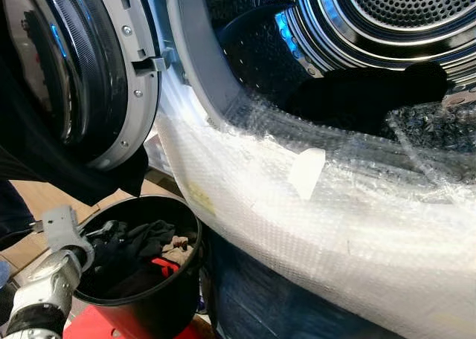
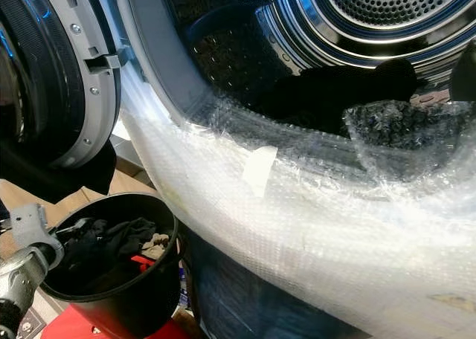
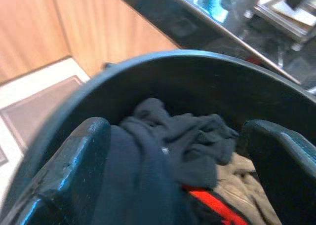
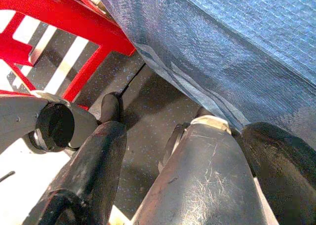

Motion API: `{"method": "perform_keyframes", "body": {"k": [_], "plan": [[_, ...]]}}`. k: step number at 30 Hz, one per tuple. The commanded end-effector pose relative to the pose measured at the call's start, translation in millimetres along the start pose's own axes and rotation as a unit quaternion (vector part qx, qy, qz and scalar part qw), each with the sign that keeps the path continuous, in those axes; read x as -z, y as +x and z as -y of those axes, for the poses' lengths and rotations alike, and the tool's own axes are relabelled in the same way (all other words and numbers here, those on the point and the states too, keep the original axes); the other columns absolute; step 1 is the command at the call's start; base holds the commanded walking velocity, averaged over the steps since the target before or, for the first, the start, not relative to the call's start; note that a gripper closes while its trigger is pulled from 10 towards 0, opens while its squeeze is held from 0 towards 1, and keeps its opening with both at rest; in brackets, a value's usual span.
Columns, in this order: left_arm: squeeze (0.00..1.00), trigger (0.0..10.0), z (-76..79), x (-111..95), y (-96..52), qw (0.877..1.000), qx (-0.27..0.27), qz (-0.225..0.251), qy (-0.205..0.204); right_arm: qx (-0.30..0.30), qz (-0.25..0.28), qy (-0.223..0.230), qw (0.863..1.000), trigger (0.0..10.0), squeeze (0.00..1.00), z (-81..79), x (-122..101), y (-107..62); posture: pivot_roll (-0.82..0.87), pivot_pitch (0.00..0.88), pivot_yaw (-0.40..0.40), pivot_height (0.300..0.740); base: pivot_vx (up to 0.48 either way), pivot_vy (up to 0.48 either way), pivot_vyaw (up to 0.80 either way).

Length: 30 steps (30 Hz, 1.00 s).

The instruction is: Clothes washing

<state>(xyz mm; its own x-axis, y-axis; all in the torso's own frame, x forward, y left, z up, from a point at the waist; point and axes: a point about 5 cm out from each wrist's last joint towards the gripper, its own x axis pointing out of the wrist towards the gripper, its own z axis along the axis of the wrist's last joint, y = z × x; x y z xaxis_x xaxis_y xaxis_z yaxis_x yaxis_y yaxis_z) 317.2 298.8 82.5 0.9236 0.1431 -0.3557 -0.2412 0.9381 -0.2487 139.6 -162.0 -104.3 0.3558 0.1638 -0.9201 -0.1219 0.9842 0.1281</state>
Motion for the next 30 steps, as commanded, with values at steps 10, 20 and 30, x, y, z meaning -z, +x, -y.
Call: {"method": "perform_keyframes", "body": {"k": [10, 20, 30], "plan": [[1.00, 10.0, 13.0, 12, 8.5, 0.997, 0.027, -0.065, 0.017, -0.001, -0.036, 0.005, 0.999, 10.0, 0.00, -4.5, 17, 0.0, -0.05, 0.025, 0.120, 0.740, 0.000, 0.000, 0.00], [0.00, 10.0, 13.5, 27, 9.2, 0.995, 0.001, -0.102, 0.012, -0.001, -0.034, -0.001, 0.999, 10.0, 0.00, -5.7, 15, 0.5, -0.05, 0.024, 0.125, 0.740, 0.000, 0.000, 0.00], [0.00, 10.0, 37.5, 29, 15.3, 0.989, 0.035, -0.098, -0.101, 0.000, -0.035, -0.004, 0.999, 10.0, 0.00, -5.0, 14, 0.6, -0.07, 0.020, 0.122, 0.740, 0.000, 0.000, 0.00]]}}
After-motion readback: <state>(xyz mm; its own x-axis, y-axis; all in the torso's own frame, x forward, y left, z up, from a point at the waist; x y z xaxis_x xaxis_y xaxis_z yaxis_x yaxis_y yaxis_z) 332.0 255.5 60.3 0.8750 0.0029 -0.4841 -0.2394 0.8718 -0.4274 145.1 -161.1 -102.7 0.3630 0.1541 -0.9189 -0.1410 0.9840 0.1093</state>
